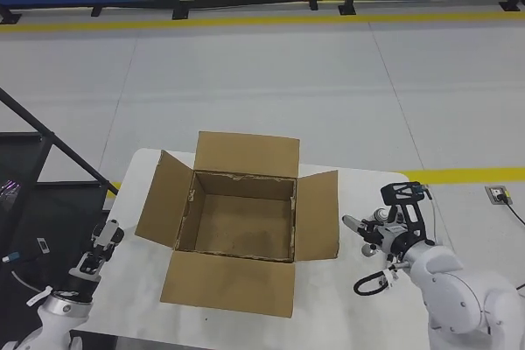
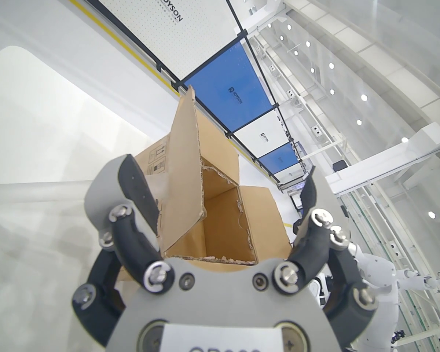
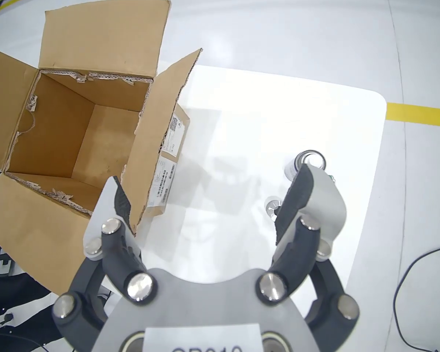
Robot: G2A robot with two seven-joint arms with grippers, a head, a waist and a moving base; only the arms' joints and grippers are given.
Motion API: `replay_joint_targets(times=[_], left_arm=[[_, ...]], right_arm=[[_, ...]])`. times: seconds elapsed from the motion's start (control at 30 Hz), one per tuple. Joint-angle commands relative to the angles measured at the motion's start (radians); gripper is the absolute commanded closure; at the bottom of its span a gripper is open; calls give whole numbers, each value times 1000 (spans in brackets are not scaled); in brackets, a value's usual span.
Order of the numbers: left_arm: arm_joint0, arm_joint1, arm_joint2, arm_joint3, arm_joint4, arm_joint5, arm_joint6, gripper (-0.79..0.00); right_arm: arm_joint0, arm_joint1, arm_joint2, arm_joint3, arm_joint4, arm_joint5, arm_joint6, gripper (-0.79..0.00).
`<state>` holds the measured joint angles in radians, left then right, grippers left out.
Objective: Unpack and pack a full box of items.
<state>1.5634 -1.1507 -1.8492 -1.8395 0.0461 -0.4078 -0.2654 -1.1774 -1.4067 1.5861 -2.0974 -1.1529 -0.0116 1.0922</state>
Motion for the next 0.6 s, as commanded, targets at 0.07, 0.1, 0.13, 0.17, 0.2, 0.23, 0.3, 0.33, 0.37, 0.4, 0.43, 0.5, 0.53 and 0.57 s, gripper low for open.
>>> replay_joint_targets(times=[0.07,0.1,0.13,0.17,0.2,0.23,0.3,0.33,0.37,0.4,0.43,0.5,0.53,0.57], left_arm=[[0,0,0,0,0,0,0,-785],[1,-1,5,-7,-2,-4,2,-785],[7,-2,15,-13,-2,-10,1,-785],[13,-2,19,-18,0,-16,3,-785],[18,-3,19,-22,-3,-21,8,-785],[23,-4,16,-28,-5,-26,15,-785],[36,-5,6,-39,-15,-39,29,-785],[43,-5,0,-45,-22,-45,30,-785],[49,-5,-7,-50,-29,-53,29,-785],[56,-5,-14,-55,-36,-59,26,-785],[61,-4,-20,-61,-43,-67,19,-785],[69,-4,-27,-64,-53,-77,6,-785],[69,-4,-27,-64,-53,-77,6,-785],[69,-4,-27,-64,-53,-77,6,-785]], right_arm=[[0,0,0,0,0,0,0,-785],[-6,1,-7,6,1,-13,-6,-785],[-10,2,-18,14,3,-27,-14,-785],[-12,2,-21,20,-4,-19,-20,-785],[-14,3,-22,19,-22,-4,-18,-785],[-18,4,-22,17,-45,16,-14,-785],[-28,8,-20,5,-95,43,25,-785],[-30,10,-13,0,-122,61,44,-785],[-32,12,-8,2,-154,75,69,-785],[-32,14,-5,12,-170,79,107,-785],[-25,16,5,17,-179,88,132,-785],[-17,19,20,52,-209,102,175,-785],[-8,21,25,74,-215,105,193,-785],[0,22,32,106,-227,117,208,-785]])
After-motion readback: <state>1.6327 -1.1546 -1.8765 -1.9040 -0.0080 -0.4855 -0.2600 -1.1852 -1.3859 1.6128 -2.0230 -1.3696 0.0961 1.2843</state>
